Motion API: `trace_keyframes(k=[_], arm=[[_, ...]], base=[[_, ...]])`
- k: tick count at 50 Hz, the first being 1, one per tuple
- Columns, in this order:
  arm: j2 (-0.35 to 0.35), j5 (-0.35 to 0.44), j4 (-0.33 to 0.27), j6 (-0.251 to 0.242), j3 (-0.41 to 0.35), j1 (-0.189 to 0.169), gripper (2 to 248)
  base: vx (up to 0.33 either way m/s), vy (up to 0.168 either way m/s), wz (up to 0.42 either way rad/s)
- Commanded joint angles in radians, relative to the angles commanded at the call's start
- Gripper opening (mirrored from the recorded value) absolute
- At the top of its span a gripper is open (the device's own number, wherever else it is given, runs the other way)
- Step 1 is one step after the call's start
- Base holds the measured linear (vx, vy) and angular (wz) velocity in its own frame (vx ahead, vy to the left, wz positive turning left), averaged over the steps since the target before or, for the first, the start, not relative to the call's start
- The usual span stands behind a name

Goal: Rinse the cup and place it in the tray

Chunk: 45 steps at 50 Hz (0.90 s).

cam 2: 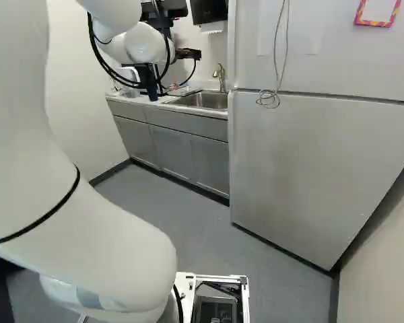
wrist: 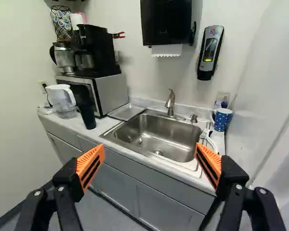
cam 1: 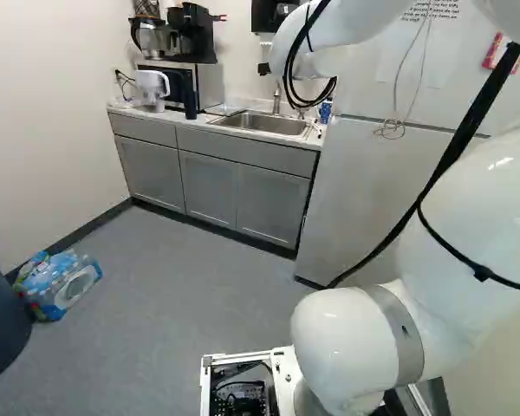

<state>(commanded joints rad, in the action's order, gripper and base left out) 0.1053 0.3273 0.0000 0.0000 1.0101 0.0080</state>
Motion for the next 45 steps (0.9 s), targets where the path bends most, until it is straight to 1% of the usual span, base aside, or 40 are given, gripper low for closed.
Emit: trace_keyframes(k=[45], arm=[[0.0, 0.0, 0.0, 0.0, 0.0, 0.0, 247]], base=[[0.0, 0.0, 0.0]])
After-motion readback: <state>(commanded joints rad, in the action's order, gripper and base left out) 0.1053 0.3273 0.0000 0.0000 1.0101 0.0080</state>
